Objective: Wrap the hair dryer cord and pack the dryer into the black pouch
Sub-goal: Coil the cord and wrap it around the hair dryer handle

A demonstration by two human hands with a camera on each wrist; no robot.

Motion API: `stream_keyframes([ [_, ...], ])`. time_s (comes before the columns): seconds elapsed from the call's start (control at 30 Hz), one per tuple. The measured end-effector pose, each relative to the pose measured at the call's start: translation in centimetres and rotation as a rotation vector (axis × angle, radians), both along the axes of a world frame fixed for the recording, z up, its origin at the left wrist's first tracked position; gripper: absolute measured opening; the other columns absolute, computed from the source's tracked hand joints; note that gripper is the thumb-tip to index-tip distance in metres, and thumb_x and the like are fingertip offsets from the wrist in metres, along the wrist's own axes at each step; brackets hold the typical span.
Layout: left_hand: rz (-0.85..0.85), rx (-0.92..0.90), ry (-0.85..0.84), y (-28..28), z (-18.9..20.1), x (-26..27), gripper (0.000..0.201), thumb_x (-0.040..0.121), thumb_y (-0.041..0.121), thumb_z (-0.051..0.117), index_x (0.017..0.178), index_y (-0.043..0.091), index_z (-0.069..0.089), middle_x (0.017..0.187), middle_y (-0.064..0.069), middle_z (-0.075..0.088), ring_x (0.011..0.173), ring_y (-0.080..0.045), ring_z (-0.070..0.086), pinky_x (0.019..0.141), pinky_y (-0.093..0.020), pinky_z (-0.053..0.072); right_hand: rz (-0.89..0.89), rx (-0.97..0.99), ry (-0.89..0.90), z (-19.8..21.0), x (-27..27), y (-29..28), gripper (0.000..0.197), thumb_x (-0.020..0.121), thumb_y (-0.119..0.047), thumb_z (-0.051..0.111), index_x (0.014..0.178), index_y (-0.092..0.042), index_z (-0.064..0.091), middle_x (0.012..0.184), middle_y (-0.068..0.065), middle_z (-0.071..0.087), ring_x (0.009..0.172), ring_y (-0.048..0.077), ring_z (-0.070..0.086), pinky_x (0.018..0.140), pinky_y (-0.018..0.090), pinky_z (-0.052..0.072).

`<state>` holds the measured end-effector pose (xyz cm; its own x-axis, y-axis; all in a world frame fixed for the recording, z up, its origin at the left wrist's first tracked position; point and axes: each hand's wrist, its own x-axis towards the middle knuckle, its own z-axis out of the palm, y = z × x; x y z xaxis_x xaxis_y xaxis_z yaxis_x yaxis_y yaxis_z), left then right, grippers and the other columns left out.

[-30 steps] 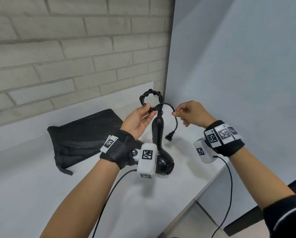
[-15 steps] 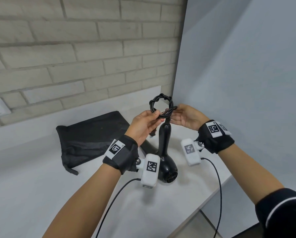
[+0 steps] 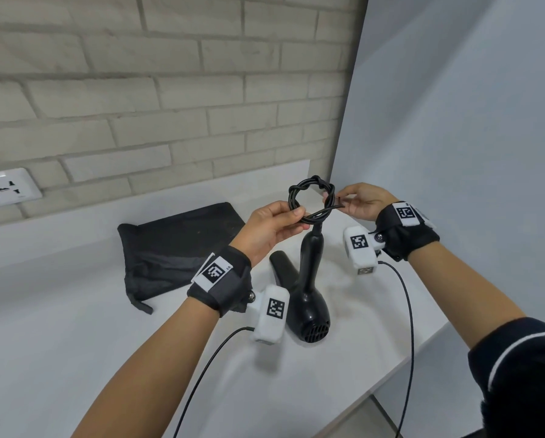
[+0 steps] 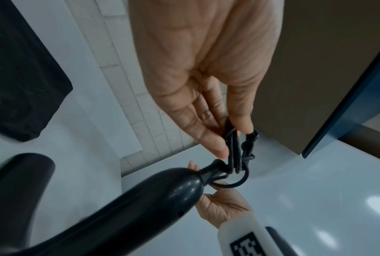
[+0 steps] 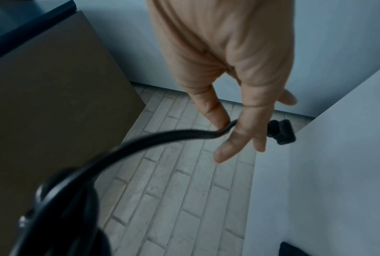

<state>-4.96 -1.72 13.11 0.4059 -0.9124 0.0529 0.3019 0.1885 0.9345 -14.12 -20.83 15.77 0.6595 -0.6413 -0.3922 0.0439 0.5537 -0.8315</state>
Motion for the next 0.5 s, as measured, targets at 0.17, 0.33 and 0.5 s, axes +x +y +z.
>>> stream_keyframes([
  [0.17,-0.02,0.003,-0.065,0.3,0.2,0.1,0.01,0.089,0.006,0.054,0.084,0.01,0.063,0.08,0.002,0.072,0.074,-0.01,0.069,0.073,-0.015,0.055,0.017,0.029,-0.002,1.1,-0.2,-0.1,0.02,0.095,0.004,0.028,0.1,0.007,0.047,0.065,0.022,0.065,0.036,0.013,0.058,0.038,0.014,0.045],
  [0.33,0.064,0.004,-0.036,0.1,0.1,0.2,0.01,0.089,0.009,0.055,0.082,0.01,0.063,0.075,0.003,0.072,0.069,-0.008,0.068,0.071,-0.014,0.054,0.182,-0.215,0.106,0.8,-0.5,0.5,0.027,0.099,-0.007,0.031,0.083,-0.006,0.053,0.051,-0.003,0.066,0.026,0.004,0.034,0.032,0.009,0.031],
  [0.5,0.122,-0.001,0.095,-0.2,-0.4,0.2,0.011,0.091,0.009,0.054,0.082,0.009,0.061,0.069,0.004,0.071,0.065,-0.006,0.067,0.068,-0.013,0.054,0.475,-0.619,0.399,-0.7,-1.4,1.5,0.032,0.096,-0.003,0.034,0.083,-0.018,0.059,0.067,-0.003,0.05,0.035,0.001,0.032,0.04,0.01,0.034],
])
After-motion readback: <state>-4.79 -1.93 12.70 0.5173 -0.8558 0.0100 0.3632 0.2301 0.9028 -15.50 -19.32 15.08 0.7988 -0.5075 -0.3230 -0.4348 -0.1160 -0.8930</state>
